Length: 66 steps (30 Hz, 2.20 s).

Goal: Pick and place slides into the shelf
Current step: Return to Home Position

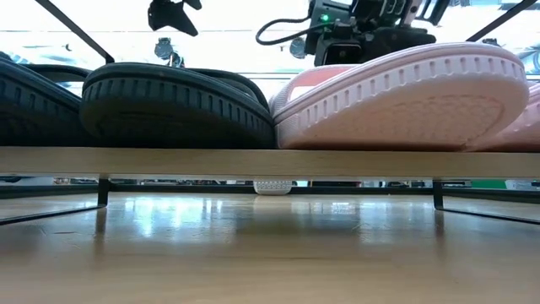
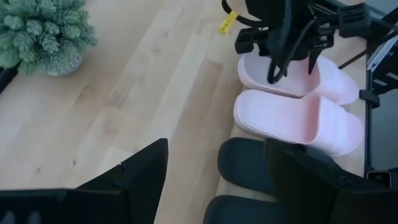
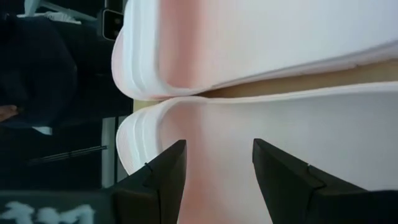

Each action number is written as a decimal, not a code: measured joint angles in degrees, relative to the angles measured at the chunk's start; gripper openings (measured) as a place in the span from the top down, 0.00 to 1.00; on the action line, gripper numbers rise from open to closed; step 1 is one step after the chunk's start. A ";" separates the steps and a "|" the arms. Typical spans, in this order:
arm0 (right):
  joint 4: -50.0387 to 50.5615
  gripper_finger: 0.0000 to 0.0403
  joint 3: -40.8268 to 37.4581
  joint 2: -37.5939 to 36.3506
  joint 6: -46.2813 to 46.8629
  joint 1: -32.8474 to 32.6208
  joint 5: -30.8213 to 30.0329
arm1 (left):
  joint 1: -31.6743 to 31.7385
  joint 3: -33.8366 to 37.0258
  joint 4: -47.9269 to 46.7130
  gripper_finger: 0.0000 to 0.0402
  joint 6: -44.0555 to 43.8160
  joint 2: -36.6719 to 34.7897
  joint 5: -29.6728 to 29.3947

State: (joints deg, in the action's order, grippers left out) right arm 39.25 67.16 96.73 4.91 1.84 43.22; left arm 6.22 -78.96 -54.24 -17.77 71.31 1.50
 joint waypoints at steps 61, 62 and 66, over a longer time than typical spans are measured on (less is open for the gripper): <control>4.47 0.59 2.94 -22.73 -9.95 30.17 -12.16 | 15.60 0.02 -7.93 0.34 -4.47 -4.67 -9.25; 4.17 0.60 3.66 -24.95 -9.41 30.41 -12.13 | 16.12 0.02 -5.87 0.34 -3.79 -6.10 -7.38; 1.47 0.66 5.58 -33.48 -5.23 31.13 -11.93 | 17.53 0.02 0.66 0.34 -2.88 -12.92 -2.18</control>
State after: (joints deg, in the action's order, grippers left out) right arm 40.72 72.73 63.25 -0.32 32.98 31.29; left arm 23.75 -78.94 -53.58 -20.65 58.39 -0.68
